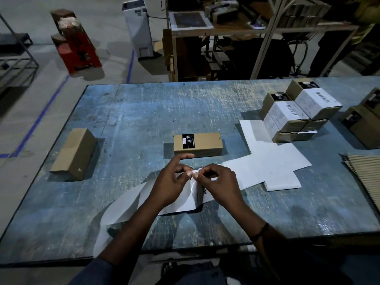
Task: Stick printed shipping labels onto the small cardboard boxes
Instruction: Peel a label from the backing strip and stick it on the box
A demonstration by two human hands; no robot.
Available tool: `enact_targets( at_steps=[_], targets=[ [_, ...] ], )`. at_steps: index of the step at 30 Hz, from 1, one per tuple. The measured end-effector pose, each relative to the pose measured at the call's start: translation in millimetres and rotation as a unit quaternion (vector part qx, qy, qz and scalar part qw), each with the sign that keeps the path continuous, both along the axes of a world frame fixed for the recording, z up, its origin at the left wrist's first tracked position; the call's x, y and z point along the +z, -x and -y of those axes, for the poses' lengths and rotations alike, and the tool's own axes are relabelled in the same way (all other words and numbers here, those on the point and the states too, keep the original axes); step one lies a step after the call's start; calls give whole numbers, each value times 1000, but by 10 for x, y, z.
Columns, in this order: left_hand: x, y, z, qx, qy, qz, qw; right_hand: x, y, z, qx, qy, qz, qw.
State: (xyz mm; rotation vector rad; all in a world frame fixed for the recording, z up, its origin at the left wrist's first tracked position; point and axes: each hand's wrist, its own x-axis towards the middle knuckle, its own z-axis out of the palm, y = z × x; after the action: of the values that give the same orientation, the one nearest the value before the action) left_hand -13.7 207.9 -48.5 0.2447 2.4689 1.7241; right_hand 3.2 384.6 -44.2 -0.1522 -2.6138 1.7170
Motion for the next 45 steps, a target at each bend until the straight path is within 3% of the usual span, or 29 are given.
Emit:
enact_targets(
  at_steps=[15, 29, 32, 34, 37, 39, 41, 45],
  targets=[
    [17, 5, 58, 0, -15, 1, 1000, -15, -28, 56, 4, -49, -7, 999],
    [34, 45, 112, -26, 63, -43, 997, -25, 57, 39, 6, -54, 8, 999],
    [1, 102, 159, -35, 115, -67, 991, -16, 97, 30, -20, -15, 36, 999],
    [-12, 137, 201, -15, 204, -93, 974, -39, 126, -1, -48, 44, 68, 996],
    [-58, 105, 201, 65, 396, -189, 896, -93, 150, -34, -84, 156, 135, 975],
    [-125, -8, 110, 101, 416, -233, 873, -141, 167, -49, -90, 182, 162, 966],
    [-210, -113, 13, 95, 404, -250, 875, -167, 190, -55, -86, 187, 168, 964],
    [-432, -134, 31, 105, 399, -194, 890, -158, 199, -73, -78, 171, 158, 969]
  ],
)
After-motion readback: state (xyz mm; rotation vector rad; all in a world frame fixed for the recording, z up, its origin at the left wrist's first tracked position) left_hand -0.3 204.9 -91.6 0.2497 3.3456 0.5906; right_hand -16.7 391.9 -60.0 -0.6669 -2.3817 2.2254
